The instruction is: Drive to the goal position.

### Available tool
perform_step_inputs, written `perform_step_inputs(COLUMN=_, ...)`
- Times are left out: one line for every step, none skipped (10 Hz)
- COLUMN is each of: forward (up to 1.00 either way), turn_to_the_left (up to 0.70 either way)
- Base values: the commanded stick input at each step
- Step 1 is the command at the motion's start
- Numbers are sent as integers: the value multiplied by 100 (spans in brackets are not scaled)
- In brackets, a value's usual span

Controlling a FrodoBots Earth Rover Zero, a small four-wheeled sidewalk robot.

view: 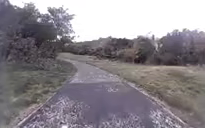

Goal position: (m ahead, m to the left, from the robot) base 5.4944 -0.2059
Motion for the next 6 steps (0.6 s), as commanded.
perform_step_inputs(forward=85, turn_to_the_left=0)
perform_step_inputs(forward=85, turn_to_the_left=30)
perform_step_inputs(forward=85, turn_to_the_left=32)
perform_step_inputs(forward=85, turn_to_the_left=30)
perform_step_inputs(forward=85, turn_to_the_left=15)
perform_step_inputs(forward=85, turn_to_the_left=1)
